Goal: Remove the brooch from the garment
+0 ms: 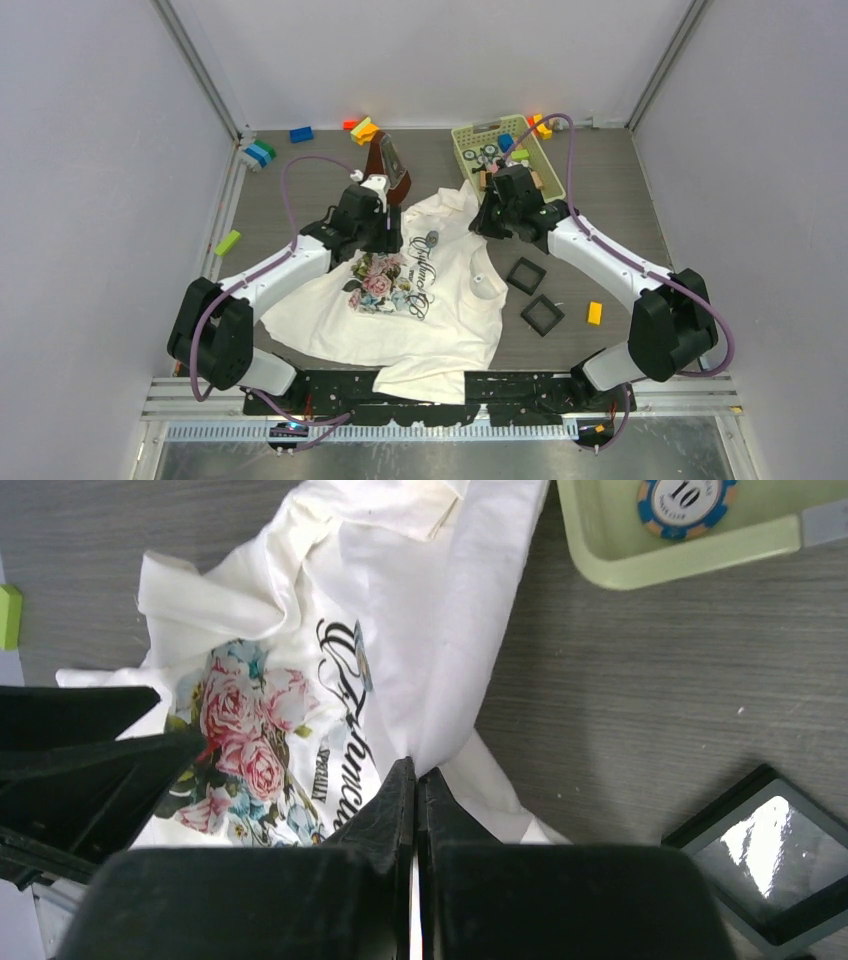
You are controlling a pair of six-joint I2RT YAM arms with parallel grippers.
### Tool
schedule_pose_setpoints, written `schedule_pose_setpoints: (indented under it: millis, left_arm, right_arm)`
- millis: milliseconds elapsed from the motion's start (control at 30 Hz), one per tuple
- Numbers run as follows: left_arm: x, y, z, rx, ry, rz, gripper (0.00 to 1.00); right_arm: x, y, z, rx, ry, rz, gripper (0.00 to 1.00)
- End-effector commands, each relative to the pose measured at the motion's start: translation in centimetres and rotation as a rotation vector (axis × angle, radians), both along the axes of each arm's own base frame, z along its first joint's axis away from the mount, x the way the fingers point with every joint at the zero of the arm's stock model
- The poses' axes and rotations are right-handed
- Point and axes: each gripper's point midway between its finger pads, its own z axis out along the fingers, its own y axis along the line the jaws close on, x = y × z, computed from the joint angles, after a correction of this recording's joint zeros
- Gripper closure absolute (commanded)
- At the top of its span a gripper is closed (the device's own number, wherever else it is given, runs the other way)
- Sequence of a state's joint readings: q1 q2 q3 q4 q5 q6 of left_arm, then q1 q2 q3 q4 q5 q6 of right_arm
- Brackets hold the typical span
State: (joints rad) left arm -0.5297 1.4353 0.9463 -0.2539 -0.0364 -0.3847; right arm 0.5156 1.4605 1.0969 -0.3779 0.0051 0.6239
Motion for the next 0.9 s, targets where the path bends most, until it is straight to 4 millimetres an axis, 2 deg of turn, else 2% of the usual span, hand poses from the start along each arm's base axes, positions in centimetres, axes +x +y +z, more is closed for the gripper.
schedule_pose_setpoints:
  millis: [0, 67, 200, 300, 333, 433, 567, 767, 867]
  left_arm:
    - [0.5, -2.5, 3.1, -0.071, -0.093, -0.078, 0.36]
    - [0.3, -4.2, 3.1, -0.109, -0.076, -0.135, 0.37]
    - [0.3, -6.0, 2.9, -0.147, -0.045, -0.170, 0.38]
    - [0.3, -6.6, 3.1, -0.114, -0.060, -0.164, 0.49]
    - [0.3, -6.8, 3.1, -0.104, -0.062, -0.165, 0.49]
    - [0.6, -7.1, 2.2, -0.083, -0.040, -0.152, 0.46]
    - [0.8, -8.5, 1.9, -0.128, -0.017, -0.175, 0.42]
    - [1.6, -10.3, 1.5, -0.159, 0.017, -0.210, 0.42]
    - [1.9, -10.5, 0.7, -0.140, 0.033, -0.215, 0.43]
  right_arm:
    - [-0.6, 1.3, 2.1, 0.029, -0.019, 0.082, 0.99]
    - [-0.8, 1.4, 2.8, 0.032, -0.028, 0.090, 1.00]
    - [-1.4, 1.5, 4.1, 0.038, -0.038, 0.110, 0.99]
    - [-1.7, 1.4, 5.0, 0.035, -0.045, 0.117, 1.00]
    - [-1.8, 1.4, 5.2, 0.035, -0.045, 0.120, 1.00]
    - [-2.0, 1.5, 6.0, 0.044, -0.055, 0.126, 0.99]
    - [-2.5, 1.7, 6.7, 0.053, -0.065, 0.140, 1.00]
    - [-3.0, 1.9, 6.7, 0.042, -0.056, 0.158, 1.00]
    - [-3.1, 2.0, 6.5, 0.035, -0.051, 0.159, 1.00]
